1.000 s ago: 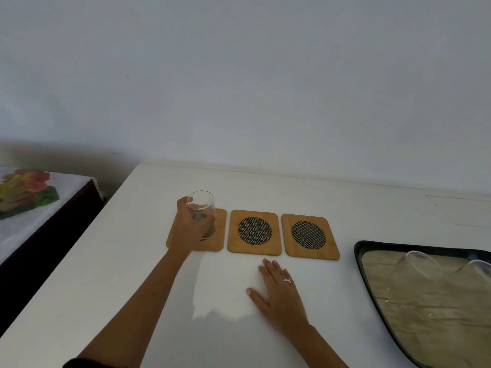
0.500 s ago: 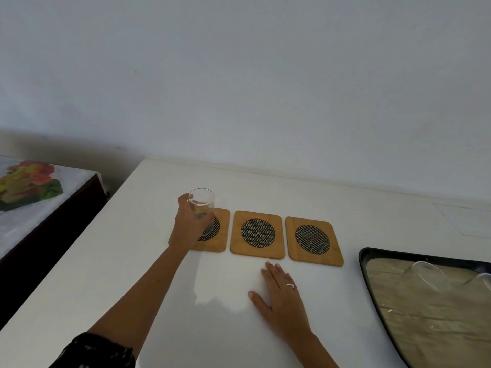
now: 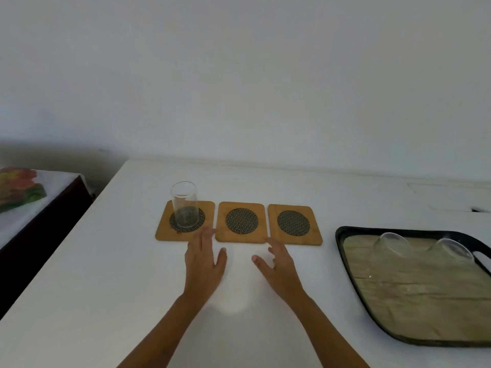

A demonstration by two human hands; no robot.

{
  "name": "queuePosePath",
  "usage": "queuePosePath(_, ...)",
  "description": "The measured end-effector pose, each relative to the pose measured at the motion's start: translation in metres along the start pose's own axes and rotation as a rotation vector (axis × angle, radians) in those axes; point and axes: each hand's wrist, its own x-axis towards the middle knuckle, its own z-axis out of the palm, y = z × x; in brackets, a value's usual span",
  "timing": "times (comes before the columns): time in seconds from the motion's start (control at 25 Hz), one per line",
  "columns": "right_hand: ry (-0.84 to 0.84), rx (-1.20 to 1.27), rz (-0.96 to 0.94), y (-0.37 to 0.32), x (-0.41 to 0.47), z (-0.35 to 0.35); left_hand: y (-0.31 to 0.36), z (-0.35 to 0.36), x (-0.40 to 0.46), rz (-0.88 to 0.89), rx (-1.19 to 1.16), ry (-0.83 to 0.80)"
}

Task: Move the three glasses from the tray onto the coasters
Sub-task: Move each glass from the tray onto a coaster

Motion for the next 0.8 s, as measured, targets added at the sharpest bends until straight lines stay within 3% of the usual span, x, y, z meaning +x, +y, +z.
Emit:
queuePosePath(0.16, 0.293, -0.066, -0.142, -0.014, 0.0, -0.057, 0.0, 0.02, -0.031, 0.022, 0.382, -0.352)
queuePosePath(0.28, 0.571, -0.214, -0.209, -0.01, 0.006, -0.117, -0.005, 0.023, -0.045, 0.067, 0.507, -0.372)
queuePosePath(0.4, 0.732, -0.316, -0.096, 0.017, 0.006, -0.176, -0.006, 0.024, -0.047, 0.059, 0.486, -0.372)
queuePosePath(0.52, 0.71, -0.346, 0.004, 0.047, 0.002, -0.209, -0.005, 0.024, -0.047, 0.032, 0.492, -0.396)
queuePosePath(0.64, 0.576, -0.293, 0.097, 0.071, -0.006, -0.221, -0.003, 0.024, -0.048, 0.006, 0.501, -0.402)
queuePosePath(0.8, 0.476, -0.162, 0.099, 0.084, -0.015, -0.218, -0.003, 0.019, -0.046, -0.008, 0.493, -0.4)
